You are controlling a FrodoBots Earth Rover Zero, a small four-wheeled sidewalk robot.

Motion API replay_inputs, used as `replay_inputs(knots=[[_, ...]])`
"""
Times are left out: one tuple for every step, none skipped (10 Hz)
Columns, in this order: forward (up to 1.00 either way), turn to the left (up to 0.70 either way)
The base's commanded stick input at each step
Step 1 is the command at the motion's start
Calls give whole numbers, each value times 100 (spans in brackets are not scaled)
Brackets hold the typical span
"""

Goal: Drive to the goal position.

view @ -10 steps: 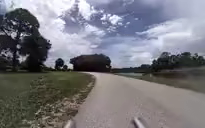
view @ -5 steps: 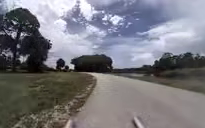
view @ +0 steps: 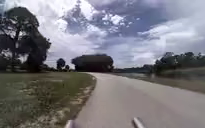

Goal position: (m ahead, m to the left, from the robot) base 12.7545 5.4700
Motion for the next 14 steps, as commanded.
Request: replay_inputs(knots=[[85,0],[85,0],[85,0],[85,0],[85,-2],[85,-12],[85,-24],[85,-34],[85,-10],[85,0],[85,0],[85,0],[85,0],[85,0]])
